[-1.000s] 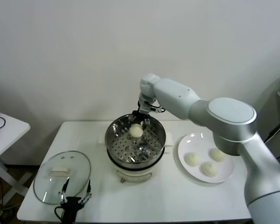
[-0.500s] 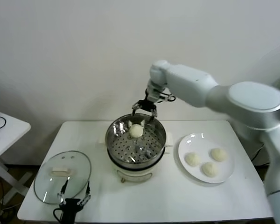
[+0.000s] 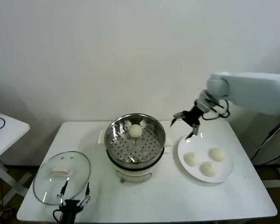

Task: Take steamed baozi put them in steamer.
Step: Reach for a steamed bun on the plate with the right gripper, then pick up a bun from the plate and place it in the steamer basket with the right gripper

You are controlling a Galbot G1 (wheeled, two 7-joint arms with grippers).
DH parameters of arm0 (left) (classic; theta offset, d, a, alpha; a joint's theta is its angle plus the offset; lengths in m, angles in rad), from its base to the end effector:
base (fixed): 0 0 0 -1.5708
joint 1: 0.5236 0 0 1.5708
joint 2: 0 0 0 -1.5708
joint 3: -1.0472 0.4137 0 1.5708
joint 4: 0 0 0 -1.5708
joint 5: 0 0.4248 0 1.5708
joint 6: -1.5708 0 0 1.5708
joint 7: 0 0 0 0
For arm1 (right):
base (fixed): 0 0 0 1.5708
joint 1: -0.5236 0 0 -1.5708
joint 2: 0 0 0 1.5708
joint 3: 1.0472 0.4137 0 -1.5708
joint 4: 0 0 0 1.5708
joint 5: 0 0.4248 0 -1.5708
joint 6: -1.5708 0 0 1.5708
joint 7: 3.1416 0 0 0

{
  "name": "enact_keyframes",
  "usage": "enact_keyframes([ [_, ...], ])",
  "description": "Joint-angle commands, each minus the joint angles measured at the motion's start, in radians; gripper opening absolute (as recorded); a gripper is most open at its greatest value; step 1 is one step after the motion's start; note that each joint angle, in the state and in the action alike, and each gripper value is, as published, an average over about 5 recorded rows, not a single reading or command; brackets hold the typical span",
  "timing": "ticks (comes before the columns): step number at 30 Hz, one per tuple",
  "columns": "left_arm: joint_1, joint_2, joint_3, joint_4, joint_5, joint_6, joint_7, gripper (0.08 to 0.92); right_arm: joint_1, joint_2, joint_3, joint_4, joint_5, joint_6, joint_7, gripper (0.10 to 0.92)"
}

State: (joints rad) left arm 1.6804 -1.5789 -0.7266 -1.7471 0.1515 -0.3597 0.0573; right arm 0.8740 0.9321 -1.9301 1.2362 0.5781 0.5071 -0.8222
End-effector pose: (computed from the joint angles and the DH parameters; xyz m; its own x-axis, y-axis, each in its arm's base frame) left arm 0.1291 0.0816 -0.5164 -0.9913 -0.0701 0.1113 -0.0416 0.9697 0.2408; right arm 0.6662 -0.1253 -0.0866 -0.0589 -0.3961 0.9163 -0.7357 -0.6032 -0.3080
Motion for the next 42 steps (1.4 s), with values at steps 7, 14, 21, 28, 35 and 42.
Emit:
enact_keyframes([
  [7,0.0,0.001,-0.003,0.021,0.01,-0.003,0.002,0.823,-0.145,-0.191,-0.031,0.188,0.114,-0.874,0.128,0.823],
  [14,-0.003,0.003,-0.006,0.039,0.02,-0.009,0.002,0.823,-0.335,-0.132,0.108,0.082,0.105,-0.888,0.137,0.823],
  [21,-0.006,0.007,-0.01,0.054,0.025,-0.016,0.001,0.823,-0.44,-0.066,0.224,-0.04,0.086,-0.87,0.135,0.823],
  [28,-0.01,0.006,-0.011,0.065,0.029,-0.023,-0.001,0.823,-0.47,-0.027,0.277,-0.1,0.061,-0.847,0.132,0.817],
  [35,-0.01,0.005,-0.012,0.064,0.031,-0.027,-0.002,0.823,-0.46,-0.023,0.274,-0.084,0.053,-0.84,0.108,0.664],
  [42,-0.004,0.007,-0.019,0.054,0.031,-0.026,-0.002,0.823,-0.273,-0.046,0.181,0.002,0.108,-0.824,0.04,0.587],
])
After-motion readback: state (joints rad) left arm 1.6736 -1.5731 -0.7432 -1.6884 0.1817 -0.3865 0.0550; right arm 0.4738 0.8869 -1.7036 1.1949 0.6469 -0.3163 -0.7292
